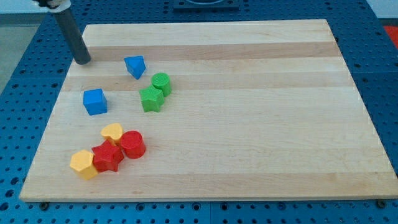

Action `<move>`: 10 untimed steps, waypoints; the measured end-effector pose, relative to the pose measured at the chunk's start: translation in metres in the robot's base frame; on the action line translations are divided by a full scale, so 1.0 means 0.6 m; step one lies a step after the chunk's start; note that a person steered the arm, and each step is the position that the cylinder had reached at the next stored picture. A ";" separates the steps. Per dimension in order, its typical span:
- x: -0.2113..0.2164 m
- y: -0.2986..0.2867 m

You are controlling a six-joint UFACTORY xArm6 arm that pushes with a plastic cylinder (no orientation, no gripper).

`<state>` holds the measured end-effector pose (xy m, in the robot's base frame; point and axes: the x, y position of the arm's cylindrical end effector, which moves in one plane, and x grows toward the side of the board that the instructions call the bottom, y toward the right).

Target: Move the blue cube right side

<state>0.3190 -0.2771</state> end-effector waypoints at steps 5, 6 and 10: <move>0.153 -0.016; 0.162 -0.014; 0.237 0.138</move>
<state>0.4613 -0.1943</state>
